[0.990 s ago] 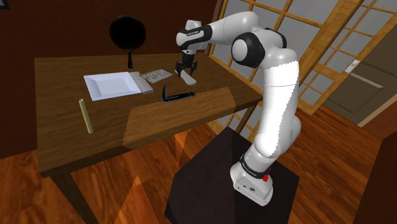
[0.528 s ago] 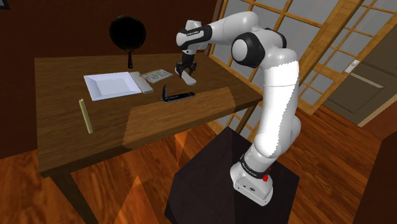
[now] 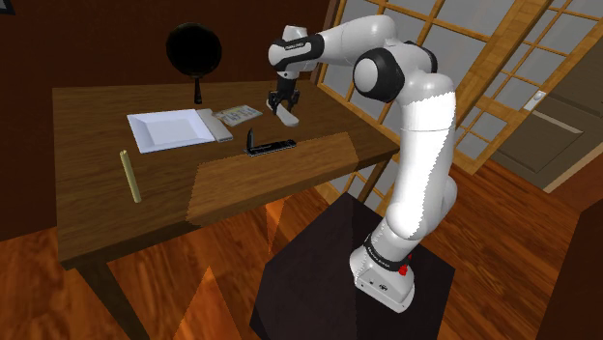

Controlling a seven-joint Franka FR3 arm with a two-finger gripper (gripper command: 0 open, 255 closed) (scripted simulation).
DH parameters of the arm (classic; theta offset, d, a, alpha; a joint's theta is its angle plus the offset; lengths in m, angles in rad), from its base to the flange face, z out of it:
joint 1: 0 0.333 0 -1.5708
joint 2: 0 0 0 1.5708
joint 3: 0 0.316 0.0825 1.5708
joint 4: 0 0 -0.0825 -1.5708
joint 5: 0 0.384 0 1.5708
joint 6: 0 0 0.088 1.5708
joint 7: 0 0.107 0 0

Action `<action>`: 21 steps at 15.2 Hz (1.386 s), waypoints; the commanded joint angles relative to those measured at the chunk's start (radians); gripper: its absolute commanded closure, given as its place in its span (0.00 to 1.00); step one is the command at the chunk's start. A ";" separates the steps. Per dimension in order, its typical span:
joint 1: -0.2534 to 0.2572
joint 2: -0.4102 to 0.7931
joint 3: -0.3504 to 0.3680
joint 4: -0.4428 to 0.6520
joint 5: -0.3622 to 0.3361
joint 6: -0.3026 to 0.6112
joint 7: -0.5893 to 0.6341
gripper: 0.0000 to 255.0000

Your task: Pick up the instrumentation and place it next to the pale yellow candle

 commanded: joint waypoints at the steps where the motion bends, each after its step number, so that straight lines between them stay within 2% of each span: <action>1: 0.001 -0.010 -0.001 0.014 -0.002 -0.023 0.002 1.00; 21: -0.004 -0.055 -0.009 0.216 -0.014 -0.269 0.009 1.00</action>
